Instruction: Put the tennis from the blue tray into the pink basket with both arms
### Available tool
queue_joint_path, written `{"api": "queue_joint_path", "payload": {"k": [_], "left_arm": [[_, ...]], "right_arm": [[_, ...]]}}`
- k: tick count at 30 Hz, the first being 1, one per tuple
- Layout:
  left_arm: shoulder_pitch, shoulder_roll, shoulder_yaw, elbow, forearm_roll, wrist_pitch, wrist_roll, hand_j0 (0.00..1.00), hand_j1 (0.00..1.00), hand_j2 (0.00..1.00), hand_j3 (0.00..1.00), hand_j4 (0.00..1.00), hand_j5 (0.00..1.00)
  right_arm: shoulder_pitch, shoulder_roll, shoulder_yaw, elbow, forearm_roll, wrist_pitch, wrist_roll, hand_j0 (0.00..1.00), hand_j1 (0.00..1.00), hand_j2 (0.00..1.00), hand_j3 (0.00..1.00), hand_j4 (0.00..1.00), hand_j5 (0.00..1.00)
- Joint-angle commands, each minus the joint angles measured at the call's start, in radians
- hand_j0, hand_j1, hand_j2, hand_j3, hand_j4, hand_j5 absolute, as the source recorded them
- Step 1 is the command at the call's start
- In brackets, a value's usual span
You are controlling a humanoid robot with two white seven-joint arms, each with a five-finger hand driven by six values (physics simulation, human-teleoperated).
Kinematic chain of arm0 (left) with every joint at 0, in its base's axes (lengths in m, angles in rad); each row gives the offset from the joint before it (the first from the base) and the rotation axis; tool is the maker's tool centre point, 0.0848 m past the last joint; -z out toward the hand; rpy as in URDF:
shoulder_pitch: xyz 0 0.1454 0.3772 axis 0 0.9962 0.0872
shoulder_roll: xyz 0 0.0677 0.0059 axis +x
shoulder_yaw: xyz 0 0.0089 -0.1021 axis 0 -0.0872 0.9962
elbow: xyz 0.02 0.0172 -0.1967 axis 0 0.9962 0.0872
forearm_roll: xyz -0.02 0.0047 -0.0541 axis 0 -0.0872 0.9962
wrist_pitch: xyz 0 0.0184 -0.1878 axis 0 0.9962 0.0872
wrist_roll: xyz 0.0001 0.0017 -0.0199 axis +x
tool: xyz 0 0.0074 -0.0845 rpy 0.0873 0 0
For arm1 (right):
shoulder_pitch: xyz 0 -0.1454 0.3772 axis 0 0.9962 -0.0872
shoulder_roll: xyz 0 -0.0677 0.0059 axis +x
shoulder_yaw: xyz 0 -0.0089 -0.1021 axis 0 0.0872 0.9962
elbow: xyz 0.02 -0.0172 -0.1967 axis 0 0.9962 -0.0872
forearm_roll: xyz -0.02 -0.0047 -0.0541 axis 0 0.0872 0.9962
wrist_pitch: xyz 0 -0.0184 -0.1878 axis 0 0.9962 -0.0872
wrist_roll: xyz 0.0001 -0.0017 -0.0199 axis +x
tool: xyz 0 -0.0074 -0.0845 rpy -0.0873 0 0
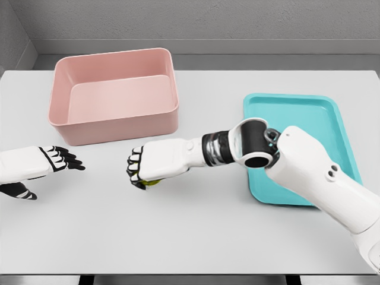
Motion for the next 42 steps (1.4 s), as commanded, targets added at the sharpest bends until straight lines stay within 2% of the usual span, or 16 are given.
{"api": "queue_joint_path", "payload": {"k": [1, 4, 6, 12, 18, 21, 24, 26, 27, 29, 30, 34, 39, 42], "left_arm": [[0.0, 0.002, 0.0, 0.0, 0.006, 0.001, 0.0, 1.0, 1.0, 1.0, 1.0, 1.0, 1.0], [0.0, 0.002, 0.0, 0.0, 0.006, 0.001, 0.0, 1.0, 1.0, 1.0, 1.0, 1.0, 1.0], [0.0, 0.002, 0.0, 0.0, 0.006, 0.001, 0.0, 1.0, 1.0, 1.0, 1.0, 1.0, 1.0], [0.0, 0.004, 0.0, 0.0, 0.006, 0.001, 0.0, 1.0, 1.0, 1.0, 1.0, 1.0, 1.0], [0.0, 0.004, 0.0, 0.0, 0.006, 0.001, 0.0, 1.0, 1.0, 1.0, 1.0, 1.0, 1.0], [0.0, 0.004, 0.0, -0.001, 0.009, 0.001, 0.0, 1.0, 1.0, 1.0, 1.0, 1.0, 1.0], [0.0, 0.004, 0.0, -0.001, 0.008, 0.001, 0.0, 1.0, 1.0, 1.0, 1.0, 1.0, 1.0], [0.0, 0.004, 0.0, 0.0, 0.006, 0.001, 0.0, 1.0, 1.0, 1.0, 1.0, 1.0, 1.0], [0.0, 0.004, 0.0, 0.0, 0.006, 0.001, 0.0, 1.0, 1.0, 1.0, 1.0, 1.0, 1.0], [0.0, 0.004, 0.0, 0.0, 0.006, 0.001, 0.0, 1.0, 1.0, 1.0, 1.0, 1.0, 1.0], [0.0, 0.004, 0.0, 0.0, 0.008, 0.001, 0.0, 1.0, 1.0, 1.0, 1.0, 1.0, 1.0], [0.0, 0.004, 0.0, 0.0, 0.008, 0.001, 0.0, 1.0, 1.0, 1.0, 1.0, 1.0, 1.0], [0.0, 0.004, 0.0, -0.001, 0.009, 0.001, 0.0, 1.0, 1.0, 1.0, 1.0, 1.0, 1.0], [0.0, 0.004, 0.0, 0.0, 0.008, 0.001, 0.0, 1.0, 1.0, 1.0, 1.0, 1.0, 1.0]], "right_arm": [[-0.002, 0.038, 0.03, 0.007, -0.012, 0.006, 0.001, 0.24, 0.24, 0.24, 0.24, 0.24, 0.24], [-0.014, 0.068, 0.036, 0.029, -0.012, 0.006, 0.001, 0.24, 0.24, 0.24, 0.24, 0.24, 0.24], [-0.025, 0.1, 0.038, 0.099, -0.012, 0.006, 0.001, 0.24, 0.24, 0.24, 0.24, 0.24, 0.24], [-0.041, 0.164, 0.038, 0.233, -0.012, 0.006, 0.001, 0.24, 0.24, 0.24, 0.24, 0.24, 0.24], [-0.041, 0.187, 0.038, 0.262, -0.01, 0.006, 0.001, 0.24, 0.24, 0.24, 0.24, 0.24, 0.24], [-0.052, 0.206, 0.038, 0.313, -0.009, 0.006, 0.001, 0.25, 0.25, 0.25, 0.25, 0.25, 0.25], [-0.051, 0.204, 0.038, 0.314, -0.009, 0.006, 0.001, 0.26, 0.26, 0.26, 0.26, 0.26, 0.26], [-0.049, 0.203, 0.038, 0.314, -0.009, 0.006, 0.001, 0.36, 0.36, 0.36, 0.36, 0.36, 0.36], [-0.048, 0.203, 0.038, 0.314, -0.009, 0.006, 0.001, 0.46, 0.46, 0.46, 0.46, 0.46, 0.46], [-0.048, 0.201, 0.038, 0.313, -0.009, 0.006, 0.001, 0.77, 0.77, 0.77, 0.77, 0.77, 0.77], [-0.048, 0.201, 0.038, 0.313, -0.009, 0.006, 0.001, 0.83, 0.83, 0.83, 0.83, 0.83, 0.83], [-0.046, 0.198, 0.034, 0.314, -0.009, 0.006, 0.001, 0.99, 0.99, 0.99, 0.99, 0.99, 0.99], [-0.046, 0.193, 0.027, 0.314, -0.009, 0.006, 0.001, 0.99, 0.99, 0.99, 0.99, 0.99, 0.99], [-0.049, 0.164, -0.001, 0.3, -0.019, 0.006, 0.001, 0.99, 0.99, 0.99, 0.99, 0.99, 0.99]]}}
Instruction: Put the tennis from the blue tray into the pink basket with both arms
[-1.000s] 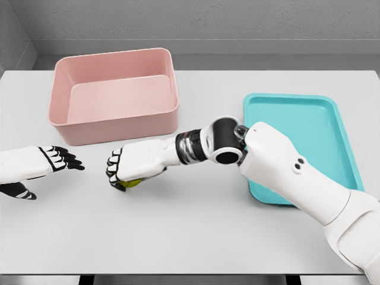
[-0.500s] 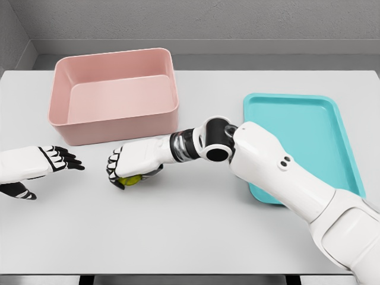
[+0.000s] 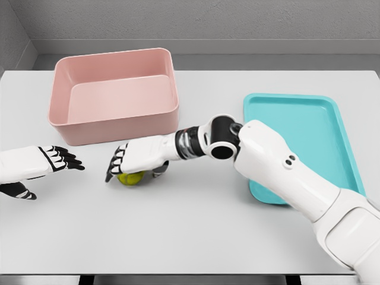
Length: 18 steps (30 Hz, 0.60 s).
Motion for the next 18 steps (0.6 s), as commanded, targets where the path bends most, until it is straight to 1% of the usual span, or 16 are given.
{"api": "queue_joint_path", "payload": {"k": [1, 2, 3, 4, 6, 7, 8, 10, 11, 12, 13, 14, 15, 16, 18], "left_arm": [[0.0, 0.002, 0.0, 0.0, 0.005, 0.001, 0.0, 1.0, 1.0, 1.0, 1.0, 1.0, 1.0], [-0.002, 0.002, 0.0, 0.0, 0.005, 0.001, 0.0, 1.0, 1.0, 1.0, 1.0, 1.0, 1.0], [-0.002, 0.002, 0.0, 0.0, 0.005, 0.001, 0.0, 1.0, 1.0, 1.0, 1.0, 1.0, 1.0], [0.0, 0.002, 0.0, 0.0, 0.005, 0.001, 0.0, 1.0, 1.0, 1.0, 1.0, 1.0, 1.0], [-0.002, 0.002, 0.0, 0.0, 0.007, 0.001, 0.0, 1.0, 1.0, 1.0, 1.0, 1.0, 1.0], [-0.002, 0.002, 0.0, 0.0, 0.005, 0.001, 0.0, 1.0, 1.0, 1.0, 1.0, 1.0, 1.0], [-0.002, 0.002, 0.0, 0.0, 0.005, 0.001, 0.0, 1.0, 1.0, 1.0, 1.0, 1.0, 1.0], [-0.003, 0.0, 0.0, 0.0, 0.004, 0.001, 0.0, 1.0, 1.0, 1.0, 1.0, 1.0, 1.0], [-0.005, -0.001, 0.0, 0.0, 0.004, 0.001, 0.0, 1.0, 1.0, 1.0, 1.0, 1.0, 1.0], [-0.006, -0.006, 0.0, 0.0, 0.004, 0.001, 0.0, 1.0, 1.0, 1.0, 1.0, 1.0, 1.0], [-0.017, -0.015, 0.002, 0.0, 0.001, 0.001, 0.0, 1.0, 1.0, 1.0, 1.0, 1.0, 1.0], [-0.028, -0.028, 0.002, 0.0, -0.001, 0.001, 0.0, 1.0, 1.0, 1.0, 1.0, 1.0, 1.0], [-0.037, -0.043, 0.0, -0.001, -0.007, 0.001, 0.0, 1.0, 1.0, 1.0, 1.0, 1.0, 1.0], [-0.044, -0.049, 0.0, -0.001, -0.012, 0.001, 0.0, 1.0, 1.0, 1.0, 1.0, 1.0, 1.0], [-0.063, -0.077, 0.0, -0.001, -0.03, 0.001, 0.0, 1.0, 1.0, 1.0, 1.0, 1.0, 1.0]], "right_arm": [[-0.002, -0.016, -0.04, -0.035, -0.01, 0.003, -0.001, 0.99, 0.99, 0.99, 0.99, 0.99, 0.99], [0.0, -0.039, -0.057, -0.078, -0.01, 0.003, -0.001, 0.99, 0.99, 0.99, 0.99, 0.99, 0.99], [0.0, -0.053, -0.074, -0.101, -0.011, 0.003, -0.001, 0.99, 0.99, 0.99, 0.99, 0.99, 0.99], [0.002, -0.097, -0.108, -0.16, -0.019, 0.003, -0.001, 0.99, 0.99, 0.99, 0.99, 0.99, 0.99], [0.018, -0.165, -0.177, -0.309, -0.031, 0.003, -0.001, 0.99, 0.99, 0.99, 0.99, 0.99, 0.99], [0.029, -0.197, -0.212, -0.346, -0.047, 0.003, -0.001, 1.0, 1.0, 1.0, 1.0, 1.0, 1.0], [0.051, -0.257, -0.26, -0.391, -0.091, 0.003, -0.001, 1.0, 1.0, 1.0, 1.0, 1.0, 1.0], [0.101, -0.389, -0.405, -0.426, -0.224, 0.003, -0.001, 1.0, 1.0, 1.0, 1.0, 1.0, 1.0], [0.159, -0.482, -0.519, -0.426, -0.338, 0.003, -0.001, 1.0, 1.0, 1.0, 1.0, 1.0, 1.0], [0.245, -0.524, -0.664, -0.423, -0.41, 0.003, -0.001, 1.0, 1.0, 1.0, 1.0, 1.0, 1.0], [0.342, -0.525, -0.832, -0.426, -0.422, 0.003, -0.001, 1.0, 1.0, 1.0, 1.0, 1.0, 1.0], [0.42, -0.516, -0.964, -0.426, -0.43, 0.003, -0.001, 1.0, 1.0, 1.0, 1.0, 1.0, 1.0], [0.483, -0.519, -1.037, -0.426, -0.501, 0.003, -0.001, 1.0, 1.0, 1.0, 1.0, 1.0, 1.0], [0.514, -0.519, -1.059, -0.426, -0.53, 0.003, -0.001, 1.0, 1.0, 1.0, 1.0, 1.0, 1.0], [0.607, -0.512, -1.14, -0.421, -0.561, 0.003, -0.001, 1.0, 1.0, 1.0, 1.0, 1.0, 1.0]]}}
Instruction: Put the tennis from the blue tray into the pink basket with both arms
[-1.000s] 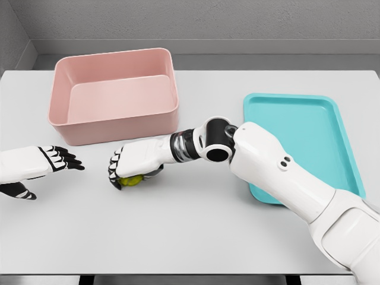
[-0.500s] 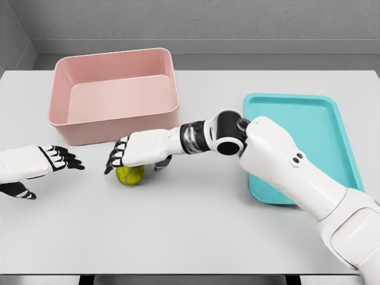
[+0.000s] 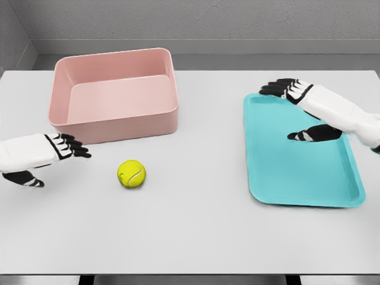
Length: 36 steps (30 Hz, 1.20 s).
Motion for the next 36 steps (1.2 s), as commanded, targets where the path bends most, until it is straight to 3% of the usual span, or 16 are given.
{"api": "queue_joint_path", "payload": {"k": [1, 3, 6, 9, 12, 21, 24, 32, 36], "left_arm": [[0.0, -0.028, -0.002, 0.0, -0.011, 0.001, 0.0, 1.0, 1.0, 1.0, 1.0, 1.0, 1.0], [-0.011, -0.045, -0.002, 0.0, -0.017, 0.001, 0.0, 1.0, 1.0, 1.0, 1.0, 1.0, 1.0], [-0.035, -0.063, -0.013, 0.001, -0.019, 0.001, 0.0, 1.0, 1.0, 1.0, 1.0, 1.0, 1.0], [-0.129, -0.124, -0.099, 0.027, -0.045, 0.001, 0.0, 1.0, 1.0, 1.0, 1.0, 1.0, 1.0], [-0.153, -0.154, -0.115, 0.032, -0.059, 0.001, 0.0, 1.0, 1.0, 1.0, 1.0, 1.0, 1.0], [-0.307, -0.272, -0.289, 0.06, -0.072, 0.001, 0.0, 1.0, 1.0, 1.0, 1.0, 1.0, 1.0], [-0.315, -0.273, -0.298, 0.056, -0.072, 0.001, 0.0, 1.0, 1.0, 1.0, 1.0, 1.0, 1.0], [-0.393, -0.292, -0.401, 0.055, -0.068, 0.001, 0.0, 1.0, 1.0, 1.0, 1.0, 1.0, 1.0], [-0.394, -0.298, -0.412, 0.056, -0.068, 0.001, 0.0, 1.0, 1.0, 1.0, 1.0, 1.0, 1.0]], "right_arm": [[0.003, 0.006, -0.152, -0.003, -0.075, 0.004, -0.001, 1.0, 1.0, 1.0, 1.0, 1.0, 1.0], [0.067, 0.039, -0.145, -0.005, -0.066, 0.004, -0.001, 1.0, 1.0, 1.0, 1.0, 1.0, 1.0], [0.143, 0.038, -0.149, -0.006, -0.06, 0.004, -0.001, 1.0, 1.0, 1.0, 1.0, 1.0, 1.0], [0.164, 0.04, -0.152, 0.007, -0.061, 0.004, -0.001, 1.0, 1.0, 1.0, 1.0, 1.0, 1.0], [0.166, 0.04, -0.153, 0.01, -0.061, 0.004, -0.001, 1.0, 1.0, 1.0, 1.0, 1.0, 1.0], [0.167, 0.041, -0.153, 0.01, -0.061, 0.004, -0.001, 1.0, 1.0, 1.0, 1.0, 1.0, 1.0], [0.164, 0.041, -0.152, 0.01, -0.061, 0.004, -0.001, 1.0, 1.0, 1.0, 1.0, 1.0, 1.0], [0.166, 0.041, -0.153, 0.012, -0.06, 0.004, -0.001, 1.0, 1.0, 1.0, 1.0, 1.0, 1.0], [0.167, 0.041, -0.153, 0.014, -0.06, 0.004, -0.001, 1.0, 1.0, 1.0, 1.0, 1.0, 1.0]]}}
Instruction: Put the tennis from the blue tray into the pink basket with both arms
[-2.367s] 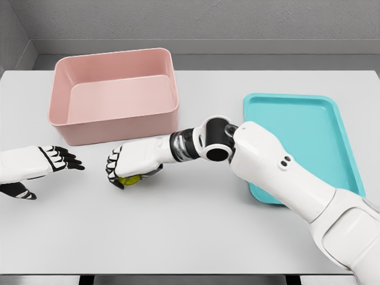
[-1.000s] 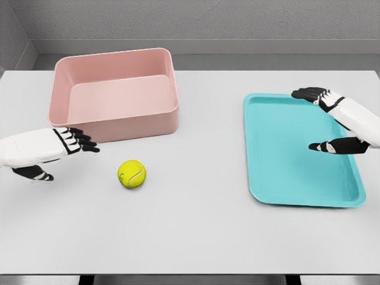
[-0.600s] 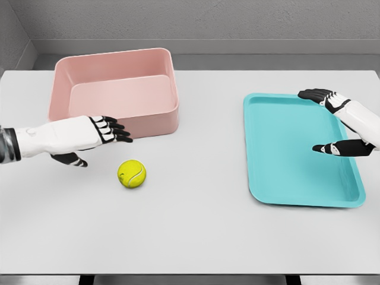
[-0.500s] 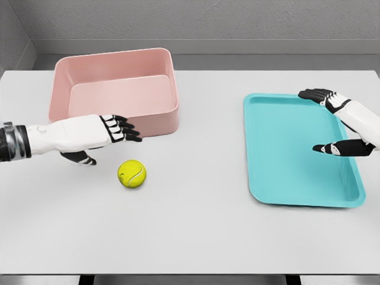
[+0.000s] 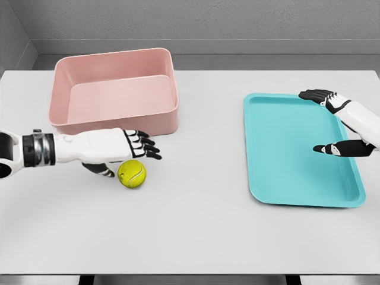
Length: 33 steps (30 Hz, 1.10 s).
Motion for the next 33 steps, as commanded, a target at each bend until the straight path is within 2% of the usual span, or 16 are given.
{"api": "queue_joint_path", "payload": {"k": [1, 14, 33], "left_arm": [[0.0, 0.0, -0.016, 0.002, 0.007, 0.001, 0.0, 1.0, 1.0, 1.0, 1.0, 1.0, 1.0], [-0.005, -0.002, -0.062, 0.015, 0.005, 0.001, 0.0, 1.0, 1.0, 1.0, 1.0, 1.0, 1.0], [-0.006, -0.031, -0.071, 0.065, 0.0, 0.001, 0.0, 1.0, 1.0, 1.0, 1.0, 1.0, 1.0]], "right_arm": [[0.0, -0.001, 0.0, 0.005, -0.009, 0.003, -0.001, 1.0, 1.0, 1.0, 1.0, 1.0, 1.0], [-0.002, 0.001, 0.003, -0.001, -0.016, 0.003, -0.001, 1.0, 1.0, 1.0, 1.0, 1.0, 1.0], [-0.002, -0.001, 0.001, -0.001, -0.018, 0.003, -0.001, 1.0, 1.0, 1.0, 1.0, 1.0, 1.0]]}}
